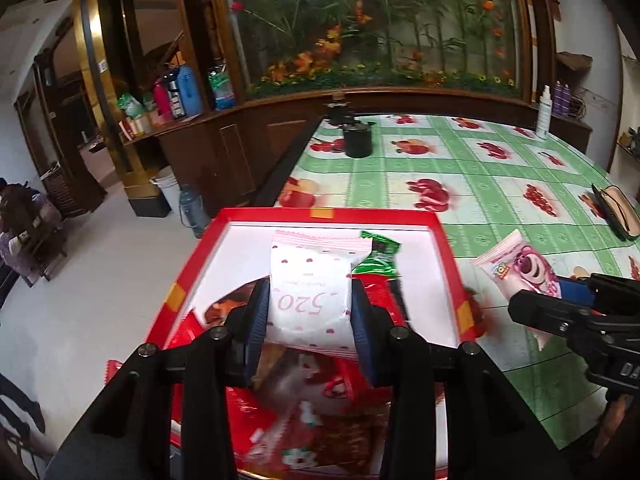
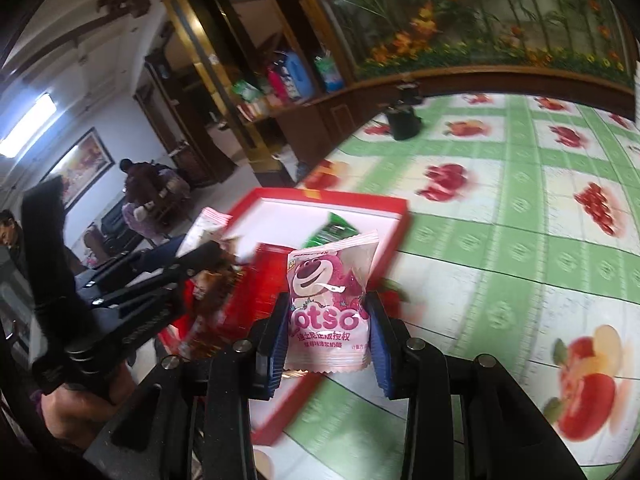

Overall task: Organize snacks
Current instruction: 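Carry the white dotted packet and Lotso packet over the tray, then release the white dotted packet and Lotso packet into the tray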

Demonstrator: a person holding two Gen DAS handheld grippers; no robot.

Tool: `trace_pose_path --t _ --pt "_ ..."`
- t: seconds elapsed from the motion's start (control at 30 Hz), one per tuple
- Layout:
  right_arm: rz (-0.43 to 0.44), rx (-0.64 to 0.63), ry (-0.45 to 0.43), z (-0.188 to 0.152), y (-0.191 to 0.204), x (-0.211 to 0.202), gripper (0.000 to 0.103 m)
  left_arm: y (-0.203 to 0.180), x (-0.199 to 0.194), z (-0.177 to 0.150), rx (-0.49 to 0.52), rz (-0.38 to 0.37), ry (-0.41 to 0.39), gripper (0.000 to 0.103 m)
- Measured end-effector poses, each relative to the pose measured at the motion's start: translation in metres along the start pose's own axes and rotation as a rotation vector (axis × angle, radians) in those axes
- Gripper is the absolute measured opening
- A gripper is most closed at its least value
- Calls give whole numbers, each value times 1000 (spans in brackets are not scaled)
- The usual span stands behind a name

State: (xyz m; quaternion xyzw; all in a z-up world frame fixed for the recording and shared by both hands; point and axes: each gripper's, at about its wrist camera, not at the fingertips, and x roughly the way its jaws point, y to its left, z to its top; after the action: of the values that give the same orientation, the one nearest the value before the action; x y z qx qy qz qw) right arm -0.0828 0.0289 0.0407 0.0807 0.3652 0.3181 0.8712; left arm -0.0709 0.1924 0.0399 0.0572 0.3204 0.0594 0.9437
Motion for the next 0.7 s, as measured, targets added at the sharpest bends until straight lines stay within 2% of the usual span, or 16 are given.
trace_pose_path --t 0.3,0.7 --pt "25 -73 7 0 33 15 36 23 -2 -9 -35 10 -9 37" --pt "21 -127 27 -4 58 41 36 50 7 -18 -67 29 7 37"
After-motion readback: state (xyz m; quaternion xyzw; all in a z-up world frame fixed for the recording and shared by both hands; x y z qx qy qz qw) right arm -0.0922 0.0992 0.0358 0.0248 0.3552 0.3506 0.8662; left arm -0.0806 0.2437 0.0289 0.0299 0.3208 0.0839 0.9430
